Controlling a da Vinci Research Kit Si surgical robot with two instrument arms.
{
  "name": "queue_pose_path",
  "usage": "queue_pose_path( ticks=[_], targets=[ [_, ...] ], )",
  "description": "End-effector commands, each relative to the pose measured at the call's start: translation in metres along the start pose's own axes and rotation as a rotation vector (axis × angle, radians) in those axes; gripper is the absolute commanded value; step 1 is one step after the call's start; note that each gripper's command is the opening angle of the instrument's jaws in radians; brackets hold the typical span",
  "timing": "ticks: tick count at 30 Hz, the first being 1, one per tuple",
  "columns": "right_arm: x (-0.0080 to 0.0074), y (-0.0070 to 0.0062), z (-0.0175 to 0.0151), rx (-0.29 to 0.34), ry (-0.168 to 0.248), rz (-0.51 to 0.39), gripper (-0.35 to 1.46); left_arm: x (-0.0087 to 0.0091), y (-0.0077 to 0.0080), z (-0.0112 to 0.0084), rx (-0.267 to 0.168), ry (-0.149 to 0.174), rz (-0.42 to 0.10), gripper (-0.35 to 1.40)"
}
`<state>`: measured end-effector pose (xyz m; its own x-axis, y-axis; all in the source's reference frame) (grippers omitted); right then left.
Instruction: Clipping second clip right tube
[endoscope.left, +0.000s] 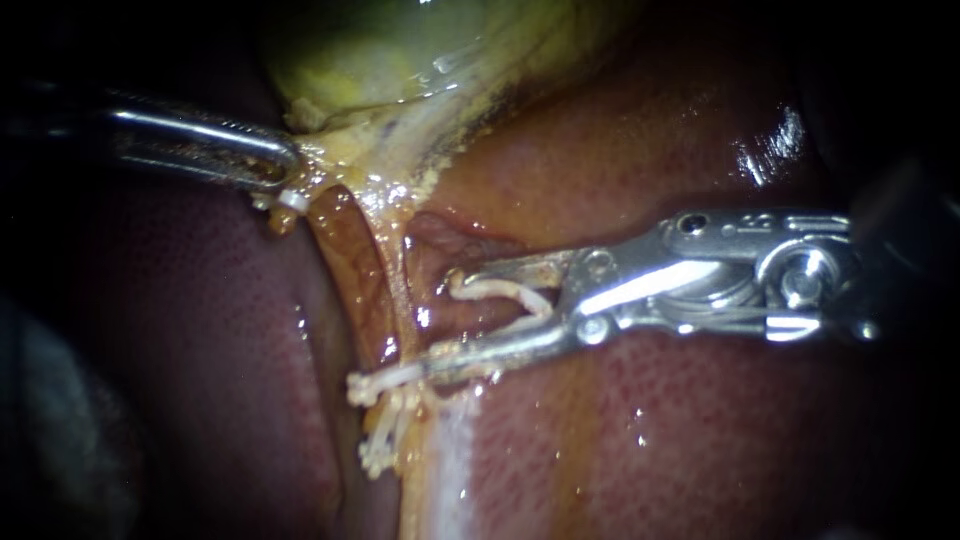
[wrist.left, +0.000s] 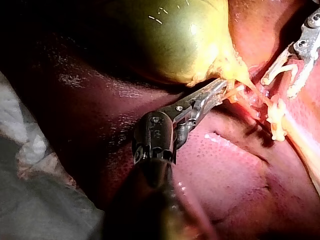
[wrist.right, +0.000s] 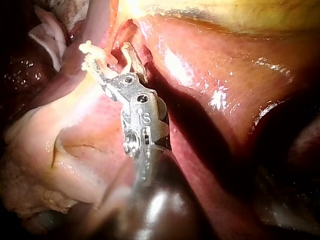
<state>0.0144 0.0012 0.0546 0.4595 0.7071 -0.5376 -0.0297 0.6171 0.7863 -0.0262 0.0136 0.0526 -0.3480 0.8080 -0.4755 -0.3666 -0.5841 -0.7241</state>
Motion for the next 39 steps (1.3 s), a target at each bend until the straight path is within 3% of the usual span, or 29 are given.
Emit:
queue_pose_path(
  ticks=[1, 11, 22, 30, 39],
  targets=[
    [-0.0001, 0.0001, 0.0002, 0.004, -0.003, 0.002, 0.47, 0.0, 0.0, 0.0, 0.0, 0.0, 0.0, -0.35],
    [-0.0011, 0.001, 0.003, 0.039, 0.007, 0.025, 0.46, 0.0, 0.0, 0.0, 0.0, 0.0, 0.0, -0.35],
    [-0.0005, 0.0017, 0.0051, 0.117, 0.097, 0.107, 0.46, 0.0, 0.0001, 0.0, 0.001, 0.0, 0.0, -0.35],
    [-0.001, 0.0019, 0.0063, 0.183, 0.096, 0.139, 0.45, 0.0, 0.0001, 0.0, 0.001, 0.0, 0.0, -0.35],
    [-0.0015, 0.002, 0.007, 0.205, 0.1, 0.155, 0.45, 0.0, 0.0001, 0.0, 0.001, 0.0, 0.0, -0.35]
  ],
)
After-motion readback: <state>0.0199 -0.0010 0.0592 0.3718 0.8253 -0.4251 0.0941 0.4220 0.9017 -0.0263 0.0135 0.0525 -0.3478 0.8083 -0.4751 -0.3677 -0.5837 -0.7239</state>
